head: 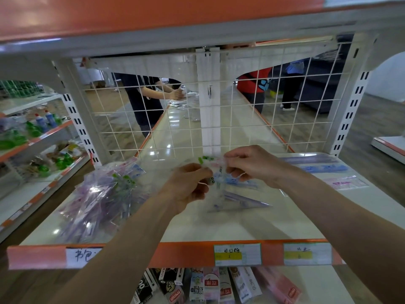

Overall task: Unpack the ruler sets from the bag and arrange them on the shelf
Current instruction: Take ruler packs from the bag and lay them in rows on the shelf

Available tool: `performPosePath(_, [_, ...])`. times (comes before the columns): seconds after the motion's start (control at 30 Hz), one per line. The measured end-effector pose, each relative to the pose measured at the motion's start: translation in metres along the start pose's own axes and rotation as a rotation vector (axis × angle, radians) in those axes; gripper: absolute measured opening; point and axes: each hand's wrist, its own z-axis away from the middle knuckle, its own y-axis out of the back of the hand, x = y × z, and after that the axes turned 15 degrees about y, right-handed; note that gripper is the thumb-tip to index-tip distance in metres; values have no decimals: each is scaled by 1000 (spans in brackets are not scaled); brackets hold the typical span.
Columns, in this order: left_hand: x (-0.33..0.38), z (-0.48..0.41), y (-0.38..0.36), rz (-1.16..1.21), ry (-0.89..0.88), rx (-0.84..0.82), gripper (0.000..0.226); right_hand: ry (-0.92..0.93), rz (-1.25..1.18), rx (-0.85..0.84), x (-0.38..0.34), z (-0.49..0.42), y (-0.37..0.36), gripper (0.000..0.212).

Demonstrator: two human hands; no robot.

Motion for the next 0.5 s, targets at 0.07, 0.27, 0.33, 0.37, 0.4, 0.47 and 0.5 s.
performPosePath(0.07, [0, -2, 0, 80, 4, -3, 4, 6, 74, -1, 2, 2, 3, 20])
performPosePath(0.27, [-4, -4, -9, 213, 15, -73, 9, 134, 483, -92, -4, 14, 2, 40])
performPosePath(0.33, [-4, -1, -14, 212, 22, -95, 11, 182, 695, -108, -6, 18, -2, 30])
performPosePath(0.37, [-3, 0, -15, 208, 26, -105, 11, 202, 755, -113, -7, 20, -2, 25])
performPosePath(0.4, [-3, 1, -16, 203, 27, -111, 12, 214, 793, -118, -7, 21, -2, 23])
performPosePath(0.47, [-3, 3, -16, 191, 28, -115, 12, 231, 848, -124, -8, 23, -1, 29])
performPosePath(0.5, [-3, 4, -15, 184, 28, -117, 12, 243, 874, -120, -8, 24, -2, 33])
